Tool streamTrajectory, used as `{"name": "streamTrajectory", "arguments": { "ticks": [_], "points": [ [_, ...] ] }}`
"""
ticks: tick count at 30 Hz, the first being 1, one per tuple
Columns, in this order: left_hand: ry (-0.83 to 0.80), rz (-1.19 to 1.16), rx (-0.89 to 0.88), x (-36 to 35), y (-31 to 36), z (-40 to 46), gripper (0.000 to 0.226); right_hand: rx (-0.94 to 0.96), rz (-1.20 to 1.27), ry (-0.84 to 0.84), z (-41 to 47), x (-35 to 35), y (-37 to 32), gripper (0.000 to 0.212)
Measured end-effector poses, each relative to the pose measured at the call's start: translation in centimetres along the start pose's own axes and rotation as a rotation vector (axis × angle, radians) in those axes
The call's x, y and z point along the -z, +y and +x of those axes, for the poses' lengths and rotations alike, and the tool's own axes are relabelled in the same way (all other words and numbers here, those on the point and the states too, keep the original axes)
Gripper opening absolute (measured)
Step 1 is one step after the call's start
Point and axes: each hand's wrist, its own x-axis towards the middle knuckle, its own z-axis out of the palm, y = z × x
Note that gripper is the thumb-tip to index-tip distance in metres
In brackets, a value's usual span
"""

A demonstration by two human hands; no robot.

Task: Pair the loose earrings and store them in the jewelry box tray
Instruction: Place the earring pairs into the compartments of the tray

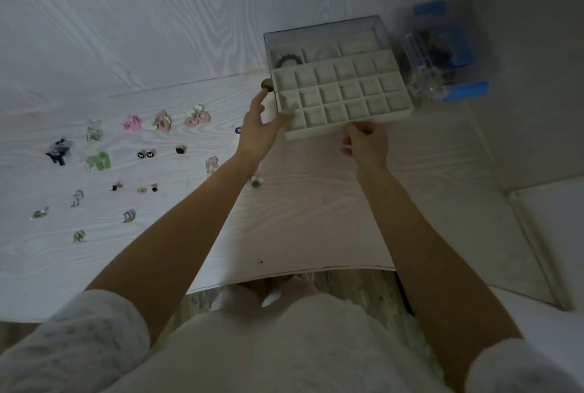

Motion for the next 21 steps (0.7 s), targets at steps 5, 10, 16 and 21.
{"name": "streamTrajectory", "arguments": {
  "ticks": [5, 10, 16, 21],
  "points": [
    [-0.189, -0.226, 0.164, -0.7, -1.7, -2.8, 0.064, -0.013, 0.087, -0.015, -2.4, 2.0, 2.9, 0.021],
    [-0.182, -0.287, 0.151, -1.3, -1.8, -3.5, 0.068, 0.019, 0.009, -0.009, -1.7, 2.7, 3.4, 0.019],
    [-0.144, -0.224, 0.129, -1.2, -2.0, -3.1, 0.065, -0.004, -0.06, -0.069, -0.9, 3.3, 3.5, 0.022],
    [-0.118, -0.143, 0.101, -1.6, -1.9, -3.5, 0.064, -0.031, -0.068, -0.062, -0.6, 3.2, 4.0, 0.018]
  ]
}}
